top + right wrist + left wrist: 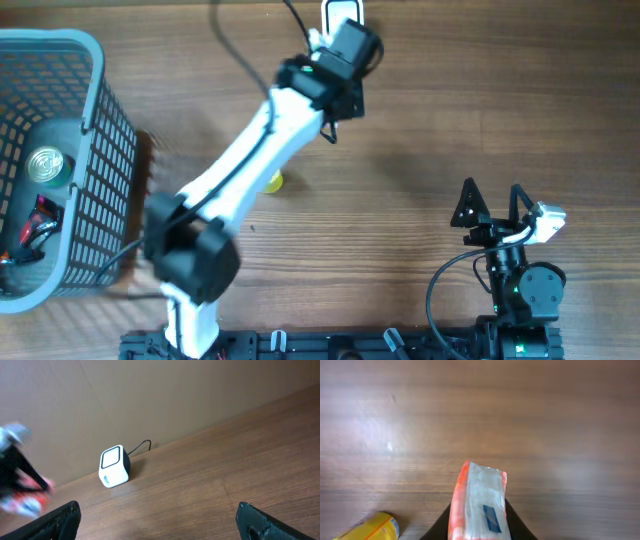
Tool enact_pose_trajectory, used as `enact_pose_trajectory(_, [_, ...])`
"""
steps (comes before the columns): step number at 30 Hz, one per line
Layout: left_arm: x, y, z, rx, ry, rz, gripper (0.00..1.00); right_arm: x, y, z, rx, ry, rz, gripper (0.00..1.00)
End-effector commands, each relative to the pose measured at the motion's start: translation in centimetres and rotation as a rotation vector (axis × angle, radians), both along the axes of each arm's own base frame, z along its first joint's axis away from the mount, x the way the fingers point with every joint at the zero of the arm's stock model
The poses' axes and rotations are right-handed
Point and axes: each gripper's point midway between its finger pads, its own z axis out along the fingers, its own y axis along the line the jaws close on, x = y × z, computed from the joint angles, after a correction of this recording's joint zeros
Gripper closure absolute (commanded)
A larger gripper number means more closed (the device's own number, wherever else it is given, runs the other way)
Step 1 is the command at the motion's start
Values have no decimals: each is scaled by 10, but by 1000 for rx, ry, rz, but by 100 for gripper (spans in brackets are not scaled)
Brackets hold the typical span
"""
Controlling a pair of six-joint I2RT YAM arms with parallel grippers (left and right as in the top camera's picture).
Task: Scan the item barcode
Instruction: 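Carry the red-white box toward the scanner and set it on the table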
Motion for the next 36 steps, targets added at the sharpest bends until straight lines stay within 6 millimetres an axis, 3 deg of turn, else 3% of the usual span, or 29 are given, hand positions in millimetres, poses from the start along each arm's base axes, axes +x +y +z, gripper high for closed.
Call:
enact_pose_trajectory(1, [-5, 21, -45, 151, 90, 12, 80, 0, 2, 1, -18, -5, 13, 0])
enact_pose_trajectory(4, [-16, 28, -76, 193, 147, 8, 82, 0, 2, 1, -19, -6, 13, 0])
enact_pose_trajectory(7, [-30, 32, -99, 205, 192, -2, 73, 0, 2, 1, -18, -5, 13, 0])
enact_pose_trajectory(12, [-51, 22, -136, 106, 267, 0, 74, 0, 2, 1, -18, -5, 13, 0])
enact_pose_trajectory(13, [-52, 24, -139, 109, 270, -1, 67, 0, 2, 1, -18, -5, 13, 0])
enact_pose_trajectory(15, [-53, 24, -133, 115, 268, -18, 42, 0, 2, 1, -18, -5, 13, 0])
enact_pose_trajectory(16, [-50, 23, -120, 110, 245, -38, 30, 0, 2, 1, -18, -5, 13, 0])
enact_pose_trajectory(18, [-36, 21, -55, 71, 123, -53, 13, 0, 2, 1, -18, -5, 13, 0])
enact_pose_trajectory(19, [-31, 19, -12, 33, 47, -50, 6, 0, 2, 1, -18, -5, 13, 0])
enact_pose_trajectory(20, [-28, 19, 45, -22, -57, -53, 0, 0, 2, 1, -18, -5, 13, 0])
enact_pose_trajectory(22, [-31, 28, 159, -131, -298, -73, 0, 0, 2, 1, -19, -6, 13, 0])
enact_pose_trajectory(23, [-35, 58, 237, -182, -496, 0, 0, 0, 2, 1, -19, -6, 13, 0])
enact_pose_trajectory(24, [-42, 90, 285, -202, -618, 78, 0, 0, 2, 1, -19, -6, 13, 0])
enact_pose_trajectory(25, [-55, 138, 334, -208, -747, 171, 0, 0, 2, 1, -18, -5, 13, 1])
enact_pose_trajectory(27, [-72, 215, 364, -190, -842, 368, 0, 0, 2, 1, -18, -5, 13, 0])
enact_pose_trajectory(28, [-80, 258, 365, -170, -851, 505, 0, 0, 2, 1, -18, -5, 13, 0])
enact_pose_trajectory(29, [-97, 328, 350, -117, -814, 756, 0, 0, 2, 1, -18, -5, 13, 0])
enact_pose_trajectory(31, [-123, 394, 319, -81, -724, 1052, 0, 0, 2, 1, -18, -5, 13, 0])
enact_pose_trajectory(32, [-146, 435, 291, -80, -636, 1285, 0, 0, 2, 1, -18, -5, 13, 0])
enact_pose_trajectory(34, [-165, 471, 250, -105, -500, 1520, 0, 0, 2, 1, -18, -5, 13, 0])
enact_pose_trajectory(36, [-159, 485, 218, -135, -374, 1570, 0, 0, 2, 1, -18, -5, 13, 0])
